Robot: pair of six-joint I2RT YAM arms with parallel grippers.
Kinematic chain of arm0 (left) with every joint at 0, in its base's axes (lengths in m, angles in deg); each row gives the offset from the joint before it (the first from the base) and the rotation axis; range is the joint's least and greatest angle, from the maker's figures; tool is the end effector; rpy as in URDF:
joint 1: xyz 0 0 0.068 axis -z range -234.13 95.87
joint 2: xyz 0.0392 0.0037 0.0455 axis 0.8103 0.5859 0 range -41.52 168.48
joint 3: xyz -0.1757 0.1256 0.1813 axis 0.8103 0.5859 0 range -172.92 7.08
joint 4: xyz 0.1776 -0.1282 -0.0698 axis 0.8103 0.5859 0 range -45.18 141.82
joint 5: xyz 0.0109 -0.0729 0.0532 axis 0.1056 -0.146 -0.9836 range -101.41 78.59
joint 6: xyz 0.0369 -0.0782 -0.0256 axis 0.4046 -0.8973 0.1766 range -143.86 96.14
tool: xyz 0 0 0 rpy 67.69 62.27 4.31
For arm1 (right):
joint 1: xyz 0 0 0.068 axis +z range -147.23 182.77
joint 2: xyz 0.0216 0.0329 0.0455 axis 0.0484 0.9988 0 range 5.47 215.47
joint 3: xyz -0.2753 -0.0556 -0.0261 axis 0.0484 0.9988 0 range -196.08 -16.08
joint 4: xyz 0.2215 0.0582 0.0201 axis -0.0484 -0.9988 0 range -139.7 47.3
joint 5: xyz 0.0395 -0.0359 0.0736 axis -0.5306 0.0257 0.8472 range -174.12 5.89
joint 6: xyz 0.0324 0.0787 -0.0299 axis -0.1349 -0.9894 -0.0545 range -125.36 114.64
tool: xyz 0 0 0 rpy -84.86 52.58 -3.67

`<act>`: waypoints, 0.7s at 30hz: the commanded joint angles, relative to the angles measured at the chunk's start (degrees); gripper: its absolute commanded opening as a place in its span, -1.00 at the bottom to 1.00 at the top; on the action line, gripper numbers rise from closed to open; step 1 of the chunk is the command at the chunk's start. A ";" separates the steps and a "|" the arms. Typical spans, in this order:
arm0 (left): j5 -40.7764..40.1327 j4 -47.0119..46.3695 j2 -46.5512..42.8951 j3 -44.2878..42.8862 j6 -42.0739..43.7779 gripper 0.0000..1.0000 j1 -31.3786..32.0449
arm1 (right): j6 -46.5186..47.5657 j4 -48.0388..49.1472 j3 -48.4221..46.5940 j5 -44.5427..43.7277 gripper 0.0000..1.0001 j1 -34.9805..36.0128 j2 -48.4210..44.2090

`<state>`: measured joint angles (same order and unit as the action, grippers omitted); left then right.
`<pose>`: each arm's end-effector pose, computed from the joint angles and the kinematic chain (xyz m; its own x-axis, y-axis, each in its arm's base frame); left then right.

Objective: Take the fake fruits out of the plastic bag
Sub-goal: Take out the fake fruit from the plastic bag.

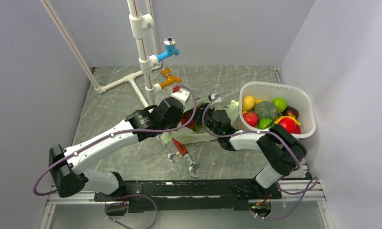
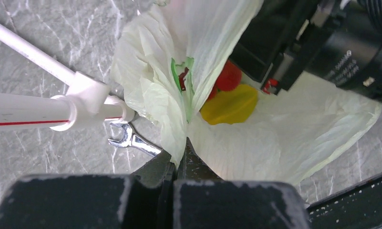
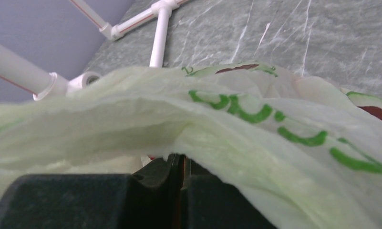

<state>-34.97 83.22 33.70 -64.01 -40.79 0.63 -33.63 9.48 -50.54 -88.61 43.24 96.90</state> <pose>0.1844 -0.2051 0.3227 -0.5417 0.3041 -0.7837 0.4401 0.8969 0.0438 0.2673 0.2196 0.2298 -0.3343 0.3356 -0.8807 -0.4875 0.7382 0.4663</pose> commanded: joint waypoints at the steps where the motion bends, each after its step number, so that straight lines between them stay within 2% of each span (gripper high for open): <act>1: -2.76 -2.21 -1.32 -3.58 -1.11 -1.00 -0.64 | -1.12 0.24 1.71 4.05 -1.00 -0.04 -2.19; 6: -2.73 -2.54 -0.72 -4.34 -0.96 -1.00 -0.70 | -0.99 -1.44 2.77 6.15 -1.00 0.06 -5.47; 10: -4.71 -0.82 0.10 -3.79 -2.28 -1.00 -0.76 | 1.24 -5.52 2.99 5.89 -1.00 0.40 -11.53; 21: -3.75 -2.36 0.89 -2.86 -2.68 -1.00 -1.12 | 4.05 -15.27 4.81 8.70 -1.00 0.87 -26.82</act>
<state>-37.87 82.23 33.98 -66.13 -42.64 -0.07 -31.25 -4.36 -46.30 -81.79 43.85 74.57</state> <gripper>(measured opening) 0.013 0.021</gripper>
